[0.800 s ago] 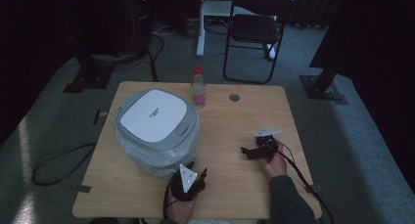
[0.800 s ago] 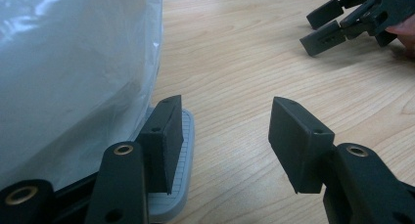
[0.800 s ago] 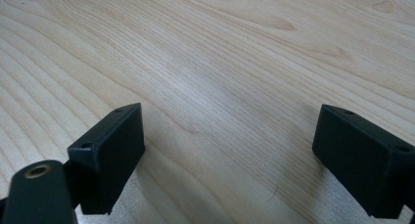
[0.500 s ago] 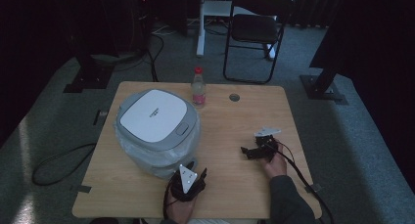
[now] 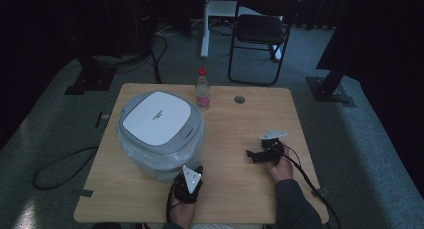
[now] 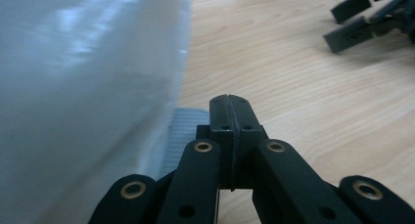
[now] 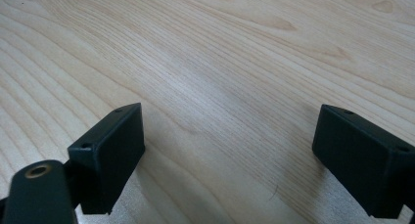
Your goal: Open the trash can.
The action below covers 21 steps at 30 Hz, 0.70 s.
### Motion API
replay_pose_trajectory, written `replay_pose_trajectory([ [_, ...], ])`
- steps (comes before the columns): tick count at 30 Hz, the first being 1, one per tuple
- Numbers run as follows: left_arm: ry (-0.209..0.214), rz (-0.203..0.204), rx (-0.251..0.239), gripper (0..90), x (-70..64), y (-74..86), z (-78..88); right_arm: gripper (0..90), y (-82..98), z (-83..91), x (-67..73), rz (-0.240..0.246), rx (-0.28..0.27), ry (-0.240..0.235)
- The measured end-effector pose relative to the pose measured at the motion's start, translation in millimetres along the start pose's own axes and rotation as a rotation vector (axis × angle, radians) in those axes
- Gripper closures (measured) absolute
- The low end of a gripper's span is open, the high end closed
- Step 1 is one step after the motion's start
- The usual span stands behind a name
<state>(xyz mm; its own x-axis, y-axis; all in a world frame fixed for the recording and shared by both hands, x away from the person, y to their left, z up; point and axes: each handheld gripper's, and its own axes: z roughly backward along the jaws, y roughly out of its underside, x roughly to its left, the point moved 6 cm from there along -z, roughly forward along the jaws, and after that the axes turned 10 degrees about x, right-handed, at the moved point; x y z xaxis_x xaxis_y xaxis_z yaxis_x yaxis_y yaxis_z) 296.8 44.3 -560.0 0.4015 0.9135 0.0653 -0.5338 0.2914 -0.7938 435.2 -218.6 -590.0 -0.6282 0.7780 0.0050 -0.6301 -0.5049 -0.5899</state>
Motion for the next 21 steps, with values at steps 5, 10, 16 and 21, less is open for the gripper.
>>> replay_pose_trajectory([
  [5, -0.040, 0.008, 0.025, 90.0, 8.9, 0.9, -3.6, 11.2, 0.0, 0.0, 0.0, 0.000, 0.000, 0.000],
  [10, -0.061, -0.013, 0.051, 90.0, 11.9, 3.4, -7.2, 11.2, 0.0, 0.0, 0.1, -0.001, 0.000, 0.000],
  [16, -0.068, -0.008, 0.056, 90.0, 11.9, 5.9, -7.8, 11.2, 0.0, 0.0, 0.1, -0.001, 0.000, 0.000],
  [21, -0.071, -0.005, 0.057, 90.0, 10.7, 6.7, -8.9, 11.2, 0.0, 0.0, 0.1, -0.001, -0.001, 0.000],
])
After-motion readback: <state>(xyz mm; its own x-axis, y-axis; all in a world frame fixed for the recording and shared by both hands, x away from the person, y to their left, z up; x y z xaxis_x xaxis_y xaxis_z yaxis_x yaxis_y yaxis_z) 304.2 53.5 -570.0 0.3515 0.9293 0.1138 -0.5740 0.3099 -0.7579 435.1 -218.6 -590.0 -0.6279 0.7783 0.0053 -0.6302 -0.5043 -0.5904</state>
